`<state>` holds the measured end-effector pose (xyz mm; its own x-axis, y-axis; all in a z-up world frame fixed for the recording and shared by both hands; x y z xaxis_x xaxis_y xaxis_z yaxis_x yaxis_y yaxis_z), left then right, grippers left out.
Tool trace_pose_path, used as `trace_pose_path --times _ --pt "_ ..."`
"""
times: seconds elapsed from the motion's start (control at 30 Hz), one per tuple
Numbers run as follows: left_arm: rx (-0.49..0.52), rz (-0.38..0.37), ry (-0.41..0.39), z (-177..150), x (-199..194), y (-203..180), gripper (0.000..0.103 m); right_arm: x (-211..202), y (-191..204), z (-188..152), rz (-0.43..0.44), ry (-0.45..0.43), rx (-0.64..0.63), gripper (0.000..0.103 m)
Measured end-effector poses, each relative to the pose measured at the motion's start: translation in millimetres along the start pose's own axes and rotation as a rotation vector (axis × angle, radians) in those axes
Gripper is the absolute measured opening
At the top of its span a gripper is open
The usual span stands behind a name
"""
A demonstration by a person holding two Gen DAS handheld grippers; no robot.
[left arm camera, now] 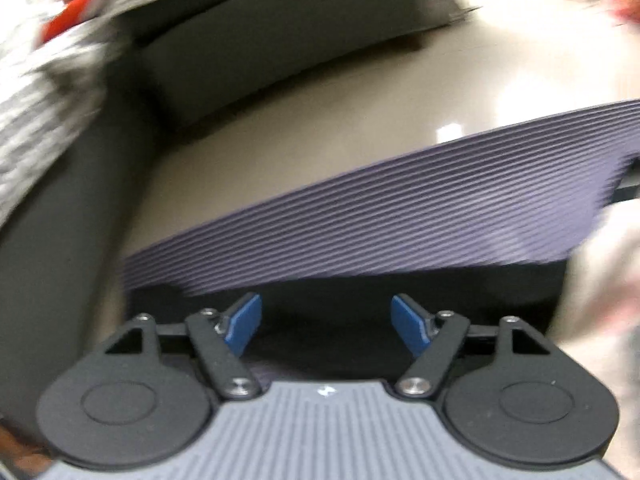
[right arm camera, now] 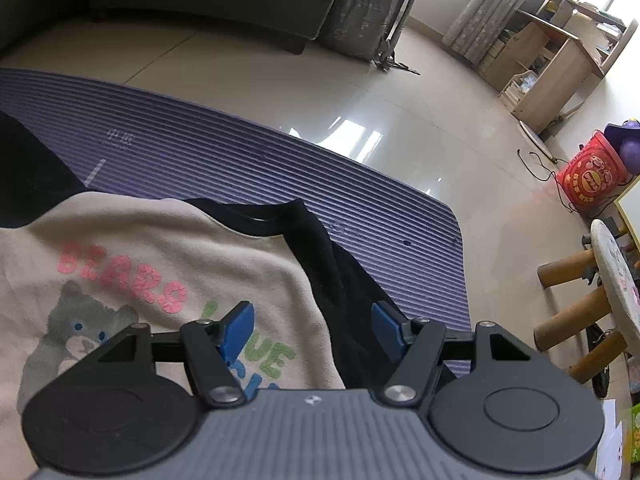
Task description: Fold clothes
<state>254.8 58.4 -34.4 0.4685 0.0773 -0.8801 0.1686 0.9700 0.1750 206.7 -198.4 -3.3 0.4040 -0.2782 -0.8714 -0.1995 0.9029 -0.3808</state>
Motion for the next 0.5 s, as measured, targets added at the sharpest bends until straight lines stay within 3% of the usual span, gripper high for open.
trace_pose_path --times 0.07,0.17,0.27,0.33,0.37,0.5 --pt "0.051 -0.136 -0.032 8 -4 -30 0.077 1 -1 -1 0.002 0.003 -0.001 0.066" --pt "0.11 -0.209 -0.05 16 -2 -59 0.075 3 -5 -1 0.007 0.006 0.011 0.066" --pt "0.139 -0.289 -0.01 18 9 -80 0.049 3 -10 1 0.025 0.006 0.044 0.066" --pt "0.134 -0.332 0.035 12 17 -91 0.007 3 -13 2 0.035 0.006 0.062 0.066" --pt "0.13 -0.341 0.045 11 20 -90 0.006 3 -14 3 0.041 0.004 0.071 0.066" --pt "0.114 -0.334 -0.049 -2 9 -86 0.004 1 -16 7 0.065 -0.005 0.098 0.066"
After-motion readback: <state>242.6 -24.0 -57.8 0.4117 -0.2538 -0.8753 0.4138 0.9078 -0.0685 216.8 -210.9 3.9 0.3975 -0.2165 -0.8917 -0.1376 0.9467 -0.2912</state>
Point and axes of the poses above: each gripper's, at about its wrist camera, not at the fingertips, and x roughly the way its jaws point, y to its left, z to its top, the point moved 5 cm from there along x, roughly the way its jaws point, and after that the axes turned 13 degrees about y, right-handed, at the moved point
